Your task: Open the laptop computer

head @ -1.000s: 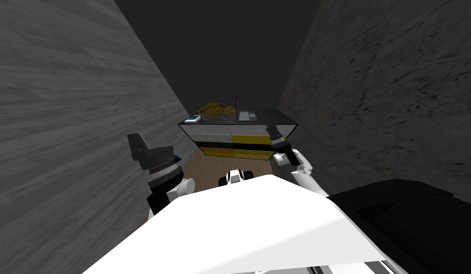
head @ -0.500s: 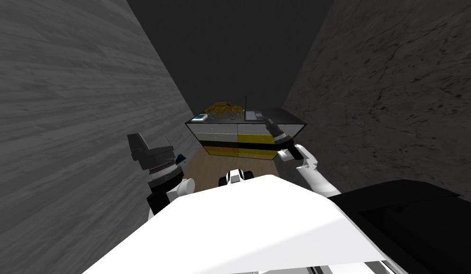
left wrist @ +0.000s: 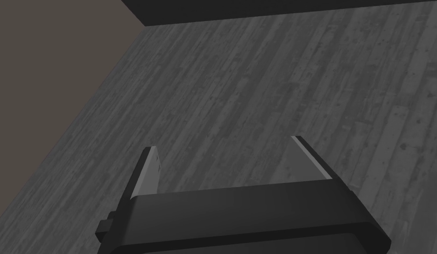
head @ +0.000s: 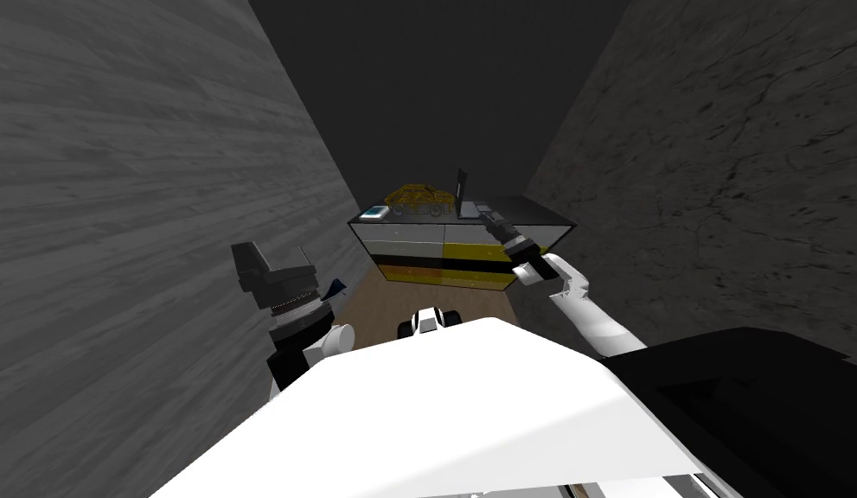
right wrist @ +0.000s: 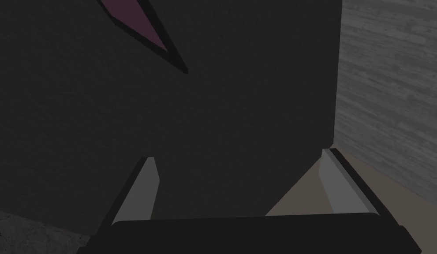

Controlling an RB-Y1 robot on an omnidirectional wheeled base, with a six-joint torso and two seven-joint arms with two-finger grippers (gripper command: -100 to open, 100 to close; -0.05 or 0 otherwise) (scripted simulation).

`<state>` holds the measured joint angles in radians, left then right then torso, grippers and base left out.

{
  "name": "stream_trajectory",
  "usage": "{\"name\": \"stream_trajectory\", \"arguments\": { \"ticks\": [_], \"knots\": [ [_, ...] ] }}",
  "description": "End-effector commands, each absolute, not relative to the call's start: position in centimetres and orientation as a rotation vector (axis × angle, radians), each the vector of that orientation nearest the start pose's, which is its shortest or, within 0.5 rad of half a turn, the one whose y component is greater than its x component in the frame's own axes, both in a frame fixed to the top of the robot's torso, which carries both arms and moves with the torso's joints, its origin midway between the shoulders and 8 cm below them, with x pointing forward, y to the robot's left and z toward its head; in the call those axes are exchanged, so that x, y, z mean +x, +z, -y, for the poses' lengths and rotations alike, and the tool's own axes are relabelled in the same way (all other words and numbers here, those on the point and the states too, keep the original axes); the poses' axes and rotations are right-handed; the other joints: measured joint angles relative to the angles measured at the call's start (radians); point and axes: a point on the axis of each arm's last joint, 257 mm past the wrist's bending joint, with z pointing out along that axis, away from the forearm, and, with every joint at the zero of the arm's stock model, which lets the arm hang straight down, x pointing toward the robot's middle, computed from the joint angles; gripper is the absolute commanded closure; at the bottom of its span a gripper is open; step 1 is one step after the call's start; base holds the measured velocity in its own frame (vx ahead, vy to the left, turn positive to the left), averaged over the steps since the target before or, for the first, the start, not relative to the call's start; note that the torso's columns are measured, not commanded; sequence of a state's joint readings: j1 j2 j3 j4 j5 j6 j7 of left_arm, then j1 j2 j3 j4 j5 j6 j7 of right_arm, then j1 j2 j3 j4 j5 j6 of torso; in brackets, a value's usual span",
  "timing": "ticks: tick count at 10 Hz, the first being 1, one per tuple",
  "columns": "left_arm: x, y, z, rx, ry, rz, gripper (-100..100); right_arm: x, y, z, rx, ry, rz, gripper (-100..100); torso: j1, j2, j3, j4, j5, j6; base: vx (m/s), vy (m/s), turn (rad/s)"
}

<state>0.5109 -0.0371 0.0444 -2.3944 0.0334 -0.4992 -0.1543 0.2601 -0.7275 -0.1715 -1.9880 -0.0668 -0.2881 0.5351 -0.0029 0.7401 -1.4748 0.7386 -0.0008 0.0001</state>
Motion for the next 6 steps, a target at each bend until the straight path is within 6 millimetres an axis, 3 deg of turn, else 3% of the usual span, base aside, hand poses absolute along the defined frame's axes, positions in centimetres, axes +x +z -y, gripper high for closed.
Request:
{"name": "stream_trajectory", "arguments": {
  "ticks": [1,2,3,6],
  "knots": [
    [31.4,7.1,-29.6,-0.561,-1.148,-0.525,0,46.2,-0.4,36.8,-0.054,0.355,-1.241,-100,-0.002,0.0,0.0,0.0,-0.001,0.0,0.019,0.13,0.017],
    [31.4,7.1,-29.6,-0.562,-1.148,-0.525,0,47.0,-0.7,38.3,-0.066,0.296,-1.269,-100,0.001,-0.002,-0.001,0.0,0.0,0.0,0.04,0.201,0.021],
    [31.4,7.1,-29.6,-0.562,-1.148,-0.525,0,47.1,-0.4,38.2,-0.094,0.274,-1.272,-100,0.007,-0.004,-0.002,-0.001,0.002,0.0,0.051,0.159,0.006],
    [31.4,7.1,-29.6,-0.561,-1.148,-0.525,0,48.6,-0.6,41.3,-0.16,0.116,-1.331,-100,0.0,-0.002,-0.001,-0.001,0.0,0.0,0.05,0.112,0.016]
  ]
}}
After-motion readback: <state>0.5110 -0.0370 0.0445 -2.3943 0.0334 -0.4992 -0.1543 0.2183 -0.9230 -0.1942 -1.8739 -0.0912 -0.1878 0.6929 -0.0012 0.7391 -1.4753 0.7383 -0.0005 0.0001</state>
